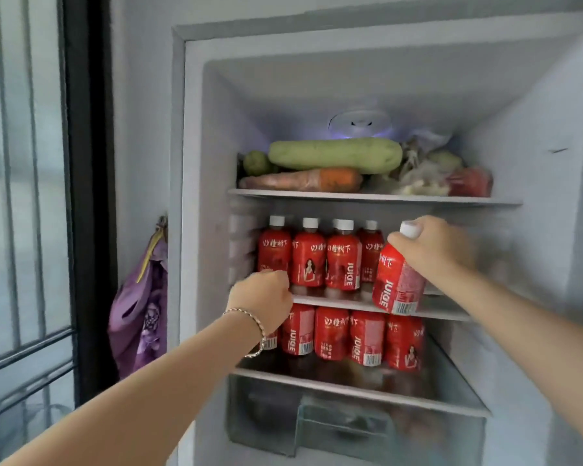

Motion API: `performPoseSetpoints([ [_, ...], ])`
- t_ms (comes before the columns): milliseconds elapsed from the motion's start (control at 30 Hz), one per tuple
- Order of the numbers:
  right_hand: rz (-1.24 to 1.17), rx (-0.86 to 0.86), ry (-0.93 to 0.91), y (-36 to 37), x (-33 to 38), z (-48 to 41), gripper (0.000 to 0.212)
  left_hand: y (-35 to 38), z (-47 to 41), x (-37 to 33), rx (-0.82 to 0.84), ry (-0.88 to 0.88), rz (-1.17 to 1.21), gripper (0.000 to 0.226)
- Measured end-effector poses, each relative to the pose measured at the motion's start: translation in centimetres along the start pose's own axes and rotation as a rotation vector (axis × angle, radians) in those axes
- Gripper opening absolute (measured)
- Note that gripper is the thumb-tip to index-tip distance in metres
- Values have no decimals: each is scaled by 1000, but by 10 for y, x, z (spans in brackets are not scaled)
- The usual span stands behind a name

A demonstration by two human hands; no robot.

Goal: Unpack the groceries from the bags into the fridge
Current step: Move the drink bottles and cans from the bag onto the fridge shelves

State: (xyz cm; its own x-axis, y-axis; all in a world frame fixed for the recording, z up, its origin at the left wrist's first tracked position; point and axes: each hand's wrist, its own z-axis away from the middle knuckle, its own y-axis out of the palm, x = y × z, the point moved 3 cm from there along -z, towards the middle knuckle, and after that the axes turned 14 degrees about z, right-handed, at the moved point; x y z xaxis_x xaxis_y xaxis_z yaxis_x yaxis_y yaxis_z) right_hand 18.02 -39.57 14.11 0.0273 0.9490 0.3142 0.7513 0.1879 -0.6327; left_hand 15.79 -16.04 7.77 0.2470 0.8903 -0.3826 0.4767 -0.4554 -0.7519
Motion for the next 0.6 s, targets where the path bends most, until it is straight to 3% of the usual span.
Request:
performPoseSetpoints([
  [133,37,4,22,34,5,-34,35,28,-44,16,-98,96,76,29],
  [267,58,71,32,72,5,-58,40,61,-59,34,-84,88,142,34],
  [467,38,250,149,110,4,-42,73,74,-60,46,-129,222,169,26],
  [600,-182,310,264,124,8,-21,99,74,-59,46,-136,245,173,39],
])
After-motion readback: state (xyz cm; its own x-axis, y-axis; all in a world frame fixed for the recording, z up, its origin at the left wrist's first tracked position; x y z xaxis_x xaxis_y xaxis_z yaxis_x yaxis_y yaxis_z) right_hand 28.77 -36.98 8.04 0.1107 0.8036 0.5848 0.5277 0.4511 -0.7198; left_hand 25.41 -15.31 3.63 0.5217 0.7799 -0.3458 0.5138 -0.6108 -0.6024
